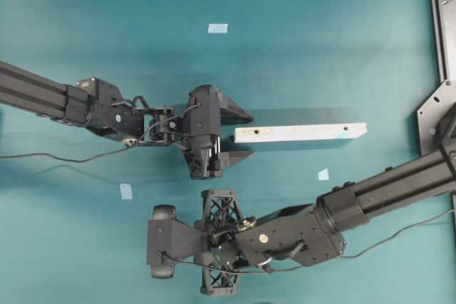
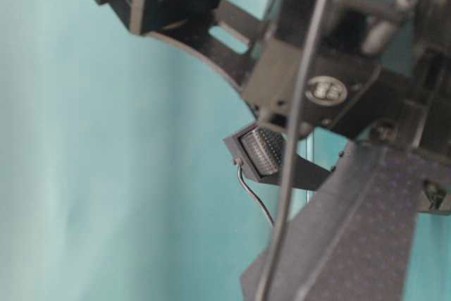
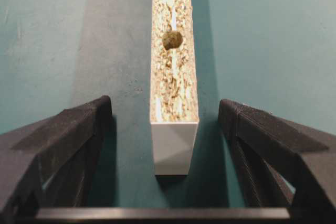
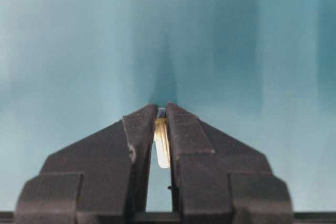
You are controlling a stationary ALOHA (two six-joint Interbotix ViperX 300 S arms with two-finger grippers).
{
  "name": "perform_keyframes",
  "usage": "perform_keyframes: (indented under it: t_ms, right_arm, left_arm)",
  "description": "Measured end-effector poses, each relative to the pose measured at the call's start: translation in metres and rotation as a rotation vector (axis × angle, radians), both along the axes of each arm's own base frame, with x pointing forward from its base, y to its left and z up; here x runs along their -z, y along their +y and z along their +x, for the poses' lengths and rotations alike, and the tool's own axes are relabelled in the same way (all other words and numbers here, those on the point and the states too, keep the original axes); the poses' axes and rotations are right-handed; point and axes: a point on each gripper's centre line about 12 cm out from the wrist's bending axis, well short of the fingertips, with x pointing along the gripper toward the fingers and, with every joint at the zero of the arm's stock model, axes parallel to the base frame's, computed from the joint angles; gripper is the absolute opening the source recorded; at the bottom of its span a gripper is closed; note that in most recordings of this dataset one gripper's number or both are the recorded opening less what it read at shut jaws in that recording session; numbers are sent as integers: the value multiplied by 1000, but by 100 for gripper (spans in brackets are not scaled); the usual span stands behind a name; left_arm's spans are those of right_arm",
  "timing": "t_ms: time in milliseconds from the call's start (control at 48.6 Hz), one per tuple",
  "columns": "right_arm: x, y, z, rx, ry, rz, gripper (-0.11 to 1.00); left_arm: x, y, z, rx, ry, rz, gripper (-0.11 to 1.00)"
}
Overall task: Move the wooden board into place and insert the rod into its hole.
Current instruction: 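Lift the dowel with the right gripper and carry it over the strip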
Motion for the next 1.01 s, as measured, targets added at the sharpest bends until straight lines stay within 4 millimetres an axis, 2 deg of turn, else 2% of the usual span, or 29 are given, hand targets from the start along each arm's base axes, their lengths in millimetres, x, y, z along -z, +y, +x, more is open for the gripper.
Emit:
perform_keyframes:
  t_ms: [144,226,350,535,700,823,1008]
  right_arm:
    - [-1,0,1,-12,-16,-10,9]
    - [-10,-2,2,-33,-43,-37,9]
    - [-42,-8,4,-70,-129,-80,9]
    - [-87,-18,-5,-124,-256,-130,9]
    - [-122,-27,-13,-171,-439,-84,9]
    - [-138,-44,-21,-182,-569,-25,9]
    - [-145,-77,-32,-158,-688,28,9]
  left_arm:
    - [0,0,0,-1,0,-1,87]
    - [0,0,0,0,-2,0,87]
    - [0,0,0,-1,-1,1,87]
    - [0,0,0,0,0,0,87]
    - [0,0,0,0,0,0,87]
    - [0,-1,0,0,-2,-1,87]
    - [0,-1,0,2,-2,0,87]
